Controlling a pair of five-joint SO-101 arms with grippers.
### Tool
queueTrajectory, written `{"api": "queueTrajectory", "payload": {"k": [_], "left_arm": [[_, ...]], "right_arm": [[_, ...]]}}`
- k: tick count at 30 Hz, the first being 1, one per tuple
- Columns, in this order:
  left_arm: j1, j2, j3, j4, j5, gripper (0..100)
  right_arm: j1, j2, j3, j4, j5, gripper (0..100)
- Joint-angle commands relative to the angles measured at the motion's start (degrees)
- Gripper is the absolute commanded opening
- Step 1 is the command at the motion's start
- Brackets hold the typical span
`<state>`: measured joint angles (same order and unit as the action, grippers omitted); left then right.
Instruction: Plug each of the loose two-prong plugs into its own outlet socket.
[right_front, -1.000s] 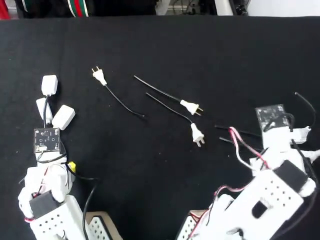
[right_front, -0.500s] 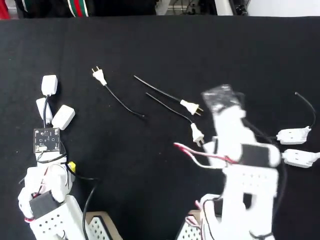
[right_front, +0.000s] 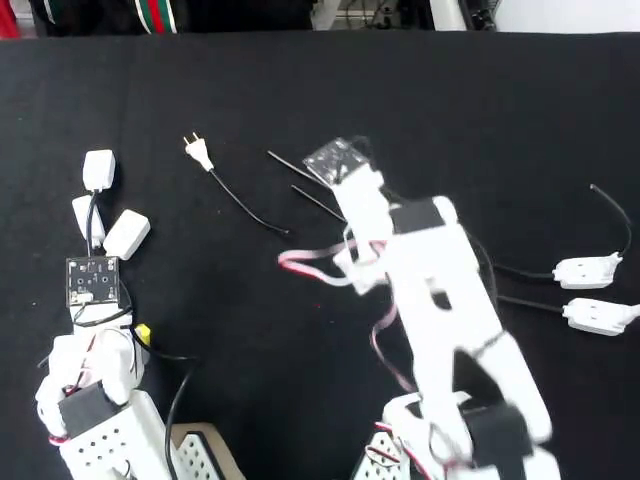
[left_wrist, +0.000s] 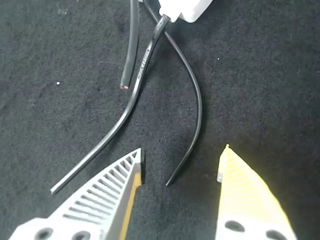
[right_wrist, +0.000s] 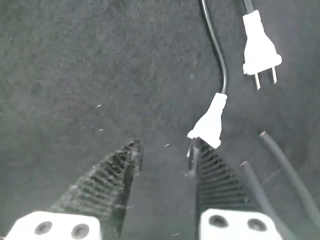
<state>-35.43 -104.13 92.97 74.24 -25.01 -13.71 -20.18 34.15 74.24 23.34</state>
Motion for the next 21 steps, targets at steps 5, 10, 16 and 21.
{"api": "queueTrajectory", "payload": {"k": [5,10,16,21], "left_arm": [[-0.6,-0.3,-0.3,-1.1,-0.4,25],[-0.6,-0.3,-0.3,-1.1,-0.4,25],[-0.6,-0.3,-0.3,-1.2,-0.4,25],[-0.6,-0.3,-0.3,-1.2,-0.4,25]], "right_arm": [[11.7,21.0,-16.3,0.9,6.6,16.9],[11.9,30.9,-26.0,6.9,6.6,17.0],[11.6,41.3,-36.4,13.4,2.0,17.0],[11.6,49.3,-41.6,18.1,1.8,17.0]]}}
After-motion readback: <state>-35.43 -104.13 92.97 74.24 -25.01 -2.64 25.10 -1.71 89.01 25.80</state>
